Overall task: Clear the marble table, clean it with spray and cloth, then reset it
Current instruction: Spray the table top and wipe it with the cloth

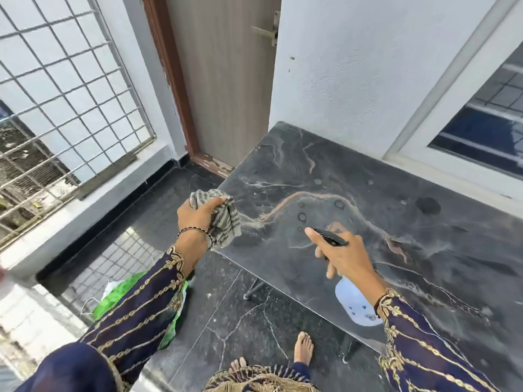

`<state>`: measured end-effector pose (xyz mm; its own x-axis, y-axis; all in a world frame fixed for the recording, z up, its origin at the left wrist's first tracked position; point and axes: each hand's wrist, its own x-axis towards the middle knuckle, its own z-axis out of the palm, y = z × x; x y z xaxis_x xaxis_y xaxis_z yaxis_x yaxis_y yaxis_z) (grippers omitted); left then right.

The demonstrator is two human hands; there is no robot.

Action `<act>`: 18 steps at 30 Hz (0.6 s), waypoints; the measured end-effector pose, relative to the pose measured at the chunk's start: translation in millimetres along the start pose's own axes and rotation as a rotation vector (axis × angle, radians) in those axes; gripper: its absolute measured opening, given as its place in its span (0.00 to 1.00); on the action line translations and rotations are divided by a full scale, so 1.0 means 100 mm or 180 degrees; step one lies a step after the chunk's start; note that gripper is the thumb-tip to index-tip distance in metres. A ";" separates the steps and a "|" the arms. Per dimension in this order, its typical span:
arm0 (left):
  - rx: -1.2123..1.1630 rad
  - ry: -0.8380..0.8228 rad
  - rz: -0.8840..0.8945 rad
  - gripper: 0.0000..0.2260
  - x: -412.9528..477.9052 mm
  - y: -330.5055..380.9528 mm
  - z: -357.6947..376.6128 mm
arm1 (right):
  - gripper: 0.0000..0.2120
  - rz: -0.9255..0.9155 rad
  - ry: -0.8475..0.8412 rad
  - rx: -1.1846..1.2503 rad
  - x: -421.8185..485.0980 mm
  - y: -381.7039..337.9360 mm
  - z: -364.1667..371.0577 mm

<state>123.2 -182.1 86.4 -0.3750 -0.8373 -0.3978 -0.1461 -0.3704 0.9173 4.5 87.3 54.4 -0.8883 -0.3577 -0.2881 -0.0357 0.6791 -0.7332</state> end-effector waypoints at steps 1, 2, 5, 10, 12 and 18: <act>0.0027 -0.0030 -0.0004 0.10 -0.02 -0.01 0.05 | 0.36 0.0011 -0.0004 -0.0009 -0.03 0.06 -0.04; 0.0057 -0.0073 -0.0021 0.10 -0.04 -0.02 0.11 | 0.35 0.0058 0.0013 0.0014 -0.06 0.14 -0.09; 0.0063 -0.0207 -0.0086 0.11 -0.13 -0.04 0.28 | 0.41 0.0287 0.0174 -0.0121 -0.14 0.36 -0.20; 0.0089 -0.0393 -0.0146 0.09 -0.26 -0.08 0.61 | 0.45 0.0517 0.0545 -0.0787 -0.18 0.62 -0.34; 0.0149 -0.0458 -0.0182 0.09 -0.29 -0.11 0.74 | 0.45 0.0497 0.0585 -0.0505 -0.11 0.69 -0.47; 0.0146 -0.0551 -0.0281 0.09 -0.36 -0.21 1.14 | 0.41 0.0344 0.0626 0.0010 0.25 0.75 -0.72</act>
<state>35.0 -98.3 83.7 -0.5101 -0.7194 -0.4715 -0.2253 -0.4173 0.8804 -53.9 175.5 36.5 -0.9591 -0.1508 -0.2396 0.0658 0.7046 -0.7066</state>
